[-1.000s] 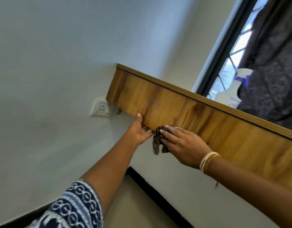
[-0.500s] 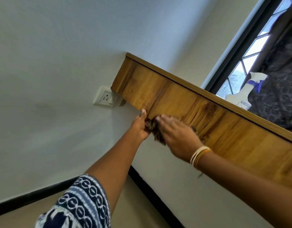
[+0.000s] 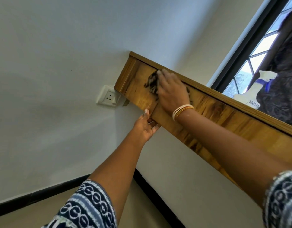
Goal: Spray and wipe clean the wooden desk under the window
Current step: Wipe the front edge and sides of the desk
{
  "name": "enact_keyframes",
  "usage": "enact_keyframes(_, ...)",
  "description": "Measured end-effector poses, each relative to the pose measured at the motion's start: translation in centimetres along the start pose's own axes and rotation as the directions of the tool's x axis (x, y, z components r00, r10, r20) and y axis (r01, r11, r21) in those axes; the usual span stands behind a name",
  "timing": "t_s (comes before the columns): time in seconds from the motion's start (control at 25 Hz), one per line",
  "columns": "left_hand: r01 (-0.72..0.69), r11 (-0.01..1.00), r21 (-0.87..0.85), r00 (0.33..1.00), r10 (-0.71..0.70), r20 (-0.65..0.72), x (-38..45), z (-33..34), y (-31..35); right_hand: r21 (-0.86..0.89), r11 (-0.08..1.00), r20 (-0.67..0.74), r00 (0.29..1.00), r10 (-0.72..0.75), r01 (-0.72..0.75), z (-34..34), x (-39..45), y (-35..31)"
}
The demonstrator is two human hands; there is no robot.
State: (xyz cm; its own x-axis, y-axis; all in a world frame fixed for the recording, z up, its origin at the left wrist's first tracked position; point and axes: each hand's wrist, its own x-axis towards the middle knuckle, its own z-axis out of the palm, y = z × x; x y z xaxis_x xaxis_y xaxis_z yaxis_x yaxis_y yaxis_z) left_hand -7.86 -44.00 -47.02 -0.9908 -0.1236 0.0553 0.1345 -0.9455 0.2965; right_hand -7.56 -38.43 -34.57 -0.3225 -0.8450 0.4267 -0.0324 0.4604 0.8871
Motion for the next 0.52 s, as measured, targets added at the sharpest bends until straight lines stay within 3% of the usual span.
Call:
enact_keyframes(0.16, 0.051, 0.999, -0.016, 0.999, -0.051, 0.003, 0.0, -0.2, -0.1, 0.118, 0.938, 0.143, 0.929, -0.340, 0.325, 0.5, -1.6, -4.3)
enact_keyframes(0.24, 0.020, 1.000, 0.002, 1.000, -0.020, 0.004, 0.1, -0.4, 0.0, 0.115, 0.957, 0.120, 0.953, -0.279, 0.266, 0.2, 0.6, -2.0)
enact_keyframes(0.36, -0.009, 0.999, 0.032, 1.000, 0.010, -0.002, 0.1, -0.4, 0.0, 0.047, 0.999, 0.017, 1.000, -0.021, 0.020, 0.5, 3.3, 2.4)
enact_keyframes(0.52, 0.006, 0.998, 0.060, 1.000, -0.006, -0.006, 0.0, -0.6, -0.2, 0.141, 0.985, 0.013, 0.995, 0.098, -0.099, 0.8, -3.3, -1.2)
